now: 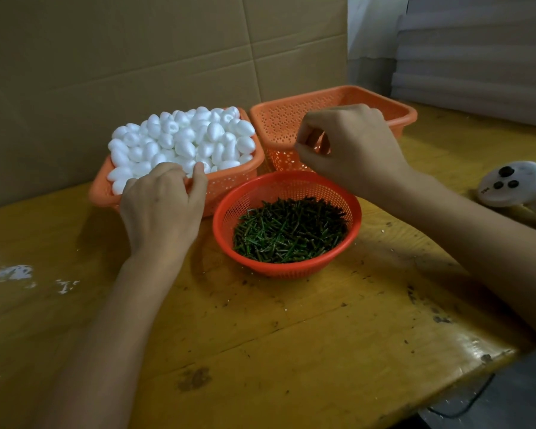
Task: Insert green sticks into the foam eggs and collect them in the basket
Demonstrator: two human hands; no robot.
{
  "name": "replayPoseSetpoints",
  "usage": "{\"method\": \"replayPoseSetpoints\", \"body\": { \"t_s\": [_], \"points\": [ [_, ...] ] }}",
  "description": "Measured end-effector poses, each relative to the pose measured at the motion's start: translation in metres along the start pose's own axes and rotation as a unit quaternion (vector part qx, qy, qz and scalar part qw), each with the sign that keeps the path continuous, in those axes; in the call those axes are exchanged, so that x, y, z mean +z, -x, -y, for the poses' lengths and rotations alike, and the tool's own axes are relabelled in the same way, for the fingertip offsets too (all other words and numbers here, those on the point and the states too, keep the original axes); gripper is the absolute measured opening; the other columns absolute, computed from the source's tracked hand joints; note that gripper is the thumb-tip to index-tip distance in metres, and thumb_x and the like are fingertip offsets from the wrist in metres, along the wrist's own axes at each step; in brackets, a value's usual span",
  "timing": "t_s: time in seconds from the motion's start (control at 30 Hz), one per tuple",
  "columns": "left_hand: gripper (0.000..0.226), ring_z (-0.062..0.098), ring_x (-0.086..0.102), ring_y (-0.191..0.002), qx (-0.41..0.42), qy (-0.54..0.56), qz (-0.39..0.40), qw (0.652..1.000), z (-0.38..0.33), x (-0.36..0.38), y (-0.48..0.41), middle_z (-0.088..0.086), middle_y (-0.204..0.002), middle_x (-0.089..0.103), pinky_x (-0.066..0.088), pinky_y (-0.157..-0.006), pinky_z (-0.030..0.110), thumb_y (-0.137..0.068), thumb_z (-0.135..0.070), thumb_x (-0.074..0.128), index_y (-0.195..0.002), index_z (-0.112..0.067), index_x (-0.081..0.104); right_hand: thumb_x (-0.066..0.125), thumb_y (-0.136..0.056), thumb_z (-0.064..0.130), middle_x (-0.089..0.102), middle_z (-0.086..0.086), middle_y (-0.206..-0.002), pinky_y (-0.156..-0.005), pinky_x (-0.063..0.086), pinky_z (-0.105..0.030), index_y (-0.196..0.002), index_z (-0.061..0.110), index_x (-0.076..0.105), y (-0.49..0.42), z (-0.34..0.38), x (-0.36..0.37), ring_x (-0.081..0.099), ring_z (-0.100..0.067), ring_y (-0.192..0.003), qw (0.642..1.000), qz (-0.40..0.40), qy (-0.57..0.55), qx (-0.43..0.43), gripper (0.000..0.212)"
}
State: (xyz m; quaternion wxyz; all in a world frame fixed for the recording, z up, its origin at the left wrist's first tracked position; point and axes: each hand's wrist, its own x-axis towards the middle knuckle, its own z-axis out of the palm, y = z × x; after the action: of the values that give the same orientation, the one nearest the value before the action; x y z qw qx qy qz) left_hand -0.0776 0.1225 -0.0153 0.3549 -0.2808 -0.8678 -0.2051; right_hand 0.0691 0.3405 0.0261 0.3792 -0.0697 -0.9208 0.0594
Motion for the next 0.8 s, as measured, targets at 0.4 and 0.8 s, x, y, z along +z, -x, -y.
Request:
{"method": "replayPoseSetpoints", "body": {
  "t_s": [0.4,0.8],
  "points": [
    [0.059,0.027,0.055,-0.068,0.007,-0.001,0.039,0.999,0.0035,-0.0016,-0.0046,0.008,-0.081,0.067,0.034,-0.067,0.039,-0.111,-0.046,0.036,-0.081,-0.008,0.069,0.064,-0.095,0.029,0.073,0.007,-0.088,-0.075,0.058,-0.039,-0.093,0.020,0.073,0.0015,0.0008,0.0043,0.069,-0.011,-0.080,1.000,0.007,-0.007,-0.014,0.013],
    [0.039,0.026,0.063,-0.115,0.009,0.089,-0.016,0.996,0.0060,0.0024,-0.0042,0.007,-0.151,0.051,0.041,-0.079,0.030,-0.110,-0.033,0.052,-0.137,-0.009,0.067,0.062,-0.095,0.046,0.075,0.010,-0.095,-0.083,0.054,-0.040,-0.102,0.027,0.076,0.0031,0.0079,0.0037,0.070,-0.014,-0.089,0.972,0.194,-0.040,-0.128,0.024]
  ]
}}
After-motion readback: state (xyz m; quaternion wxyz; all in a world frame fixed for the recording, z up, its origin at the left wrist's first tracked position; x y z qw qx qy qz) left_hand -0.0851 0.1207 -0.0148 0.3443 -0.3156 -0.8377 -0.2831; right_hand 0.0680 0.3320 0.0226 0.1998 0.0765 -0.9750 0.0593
